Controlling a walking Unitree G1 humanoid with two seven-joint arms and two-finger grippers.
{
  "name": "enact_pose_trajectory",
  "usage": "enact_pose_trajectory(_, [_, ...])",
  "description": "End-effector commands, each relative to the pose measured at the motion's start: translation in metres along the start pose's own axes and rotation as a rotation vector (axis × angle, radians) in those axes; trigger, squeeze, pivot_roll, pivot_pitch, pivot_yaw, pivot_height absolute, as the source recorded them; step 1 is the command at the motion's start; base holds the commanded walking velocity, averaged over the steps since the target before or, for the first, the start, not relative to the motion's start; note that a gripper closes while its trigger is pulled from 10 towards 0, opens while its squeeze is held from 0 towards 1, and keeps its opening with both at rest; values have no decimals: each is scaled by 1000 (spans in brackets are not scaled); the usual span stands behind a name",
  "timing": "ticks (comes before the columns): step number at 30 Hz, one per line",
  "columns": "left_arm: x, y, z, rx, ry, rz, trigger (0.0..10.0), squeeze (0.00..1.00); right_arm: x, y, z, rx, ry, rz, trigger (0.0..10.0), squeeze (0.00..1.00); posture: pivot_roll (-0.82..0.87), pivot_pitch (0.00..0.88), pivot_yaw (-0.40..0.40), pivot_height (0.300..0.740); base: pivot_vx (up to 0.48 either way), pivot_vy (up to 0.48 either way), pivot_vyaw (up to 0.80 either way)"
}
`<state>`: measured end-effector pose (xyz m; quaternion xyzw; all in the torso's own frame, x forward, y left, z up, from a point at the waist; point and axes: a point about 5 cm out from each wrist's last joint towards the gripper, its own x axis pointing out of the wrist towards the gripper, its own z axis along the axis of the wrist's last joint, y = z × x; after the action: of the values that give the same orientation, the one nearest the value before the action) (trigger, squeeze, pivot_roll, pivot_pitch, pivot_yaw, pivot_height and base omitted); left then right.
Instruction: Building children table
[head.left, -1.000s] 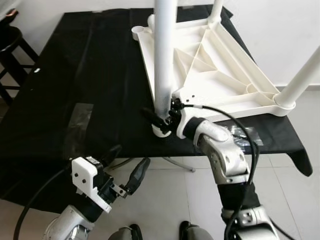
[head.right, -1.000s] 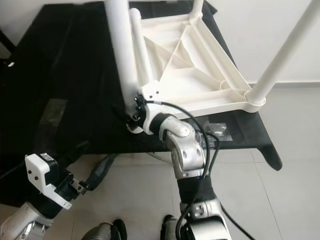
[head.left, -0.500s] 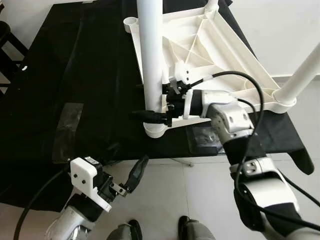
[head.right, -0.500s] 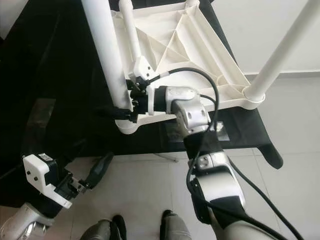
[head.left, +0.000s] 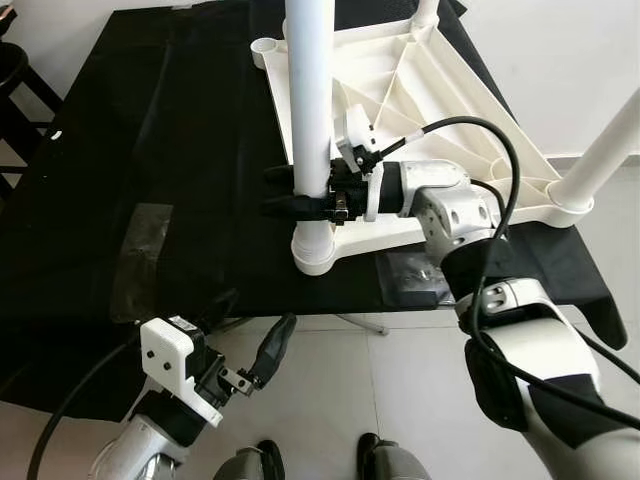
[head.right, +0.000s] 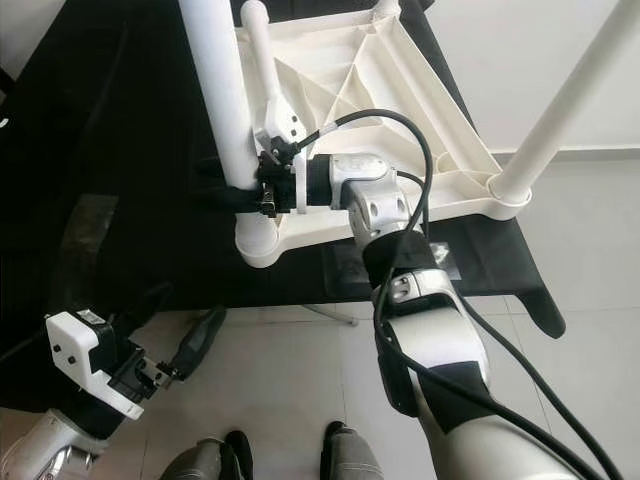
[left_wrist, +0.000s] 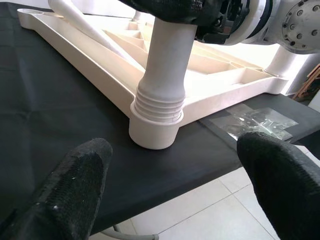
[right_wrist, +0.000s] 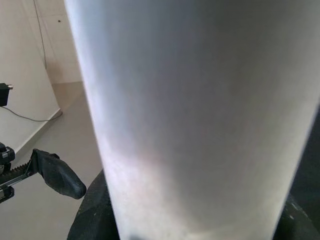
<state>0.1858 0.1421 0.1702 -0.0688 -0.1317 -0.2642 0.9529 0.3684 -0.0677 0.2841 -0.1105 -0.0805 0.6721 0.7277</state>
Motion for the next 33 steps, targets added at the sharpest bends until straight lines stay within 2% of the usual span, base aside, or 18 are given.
enact_pose_trajectory(1, [-3, -1, -2, 0, 12, 3, 10000, 0, 1, 2, -11, 35, 11, -37, 0, 0, -17, 281, 10, 740, 0, 0, 0])
enact_pose_trajectory(3, [-3, -2, -2, -1, 10, 3, 10000, 0, -2, 2, -17, 42, 17, -120, 0, 0, -22, 283, 7, 740, 0, 0, 0])
enact_pose_trajectory(5, [-3, -2, -2, -1, 10, 3, 10000, 0, -2, 2, -17, 42, 17, -120, 0, 0, -22, 283, 7, 740, 0, 0, 0])
enact_pose_trajectory(6, [-3, -2, -2, -1, 8, 3, 10000, 0, -3, 3, -31, 85, 18, -349, 0, 0, -24, 287, -5, 740, 0, 0, 0])
enact_pose_trajectory(7, [-3, -2, -1, 0, 5, 3, 10000, 0, -3, 18, -54, 138, 76, -633, 0, 0, -6, 298, -10, 740, 0, 0, 0])
enact_pose_trajectory(8, [-3, -2, -1, 0, 5, 3, 10000, 0, -3, 18, -54, 138, 76, -633, 0, 0, -6, 298, -10, 740, 0, 0, 0])
enact_pose_trajectory(10, [-1, -1, 0, 2, 0, 2, 10000, 0, -2, 61, -76, 219, 142, -933, 0, 0, 4, 303, 7, 740, 0, 0, 0])
enact_pose_trajectory(11, [-1, -1, 0, 4, 1, 2, 10000, 0, 3, 71, -79, 233, 148, -953, 0, 0, 4, 284, 13, 740, 0, 0, 0])
enact_pose_trajectory(16, [-1, 0, -1, 8, 2, 3, 10000, 0, 13, 72, -80, 239, 135, -903, 0, 0, 9, 281, 13, 740, 0, 0, 0])
enact_pose_trajectory(17, [-3, 1, 0, 24, 11, -9, 10000, 0, 18, 67, -77, 229, 123, -879, 2353, 0, 18, 261, 7, 740, 0, 0, 0])
enact_pose_trajectory(18, [-3, 1, 0, 24, 11, -9, 10000, 0, 18, 67, -77, 229, 123, -879, 2353, 0, 18, 261, 7, 740, 0, 0, 0])
enact_pose_trajectory(19, [-5, 4, 2, 61, 20, -19, 10000, 0, 23, 61, -73, 218, 103, -831, 10000, 0, 24, 256, 6, 740, 0, 0, 0])
enact_pose_trajectory(24, [-7, 16, 11, 126, 24, -28, 10000, 0, 25, 47, -63, 177, 55, -724, 10000, 0, 27, 237, 18, 740, 0, 0, 0])
enact_pose_trajectory(25, [-5, 21, 17, 151, 19, -43, 10000, 0, 23, 46, -58, 169, 58, -661, 10000, 749, 29, 234, 19, 740, 0, 0, 0])
enact_pose_trajectory(28, [-3, 23, 22, 168, 16, -53, 10000, 0, 21, 45, -54, 166, 62, -619, 10000, 749, 30, 233, 19, 740, 0, 0, 0])
enact_pose_trajectory(29, [0, 25, 29, 182, 6, -84, 10000, 0, 13, 39, -46, 135, 55, -549, 10000, 1000, 35, 231, 20, 740, 0, 0, 0])
enact_pose_trajectory(32, [3, 24, 33, 189, 0, -106, 10000, 0, 8, 34, -39, 113, 49, -510, 10000, 1000, 35, 231, 20, 740, 0, 0, 0])
enact_pose_trajectory(33, [5, 24, 37, 191, -6, -133, 10000, 0, 1, 29, -30, 81, 37, -425, 10000, 1000, 40, 229, 21, 740, 0, 0, 0])
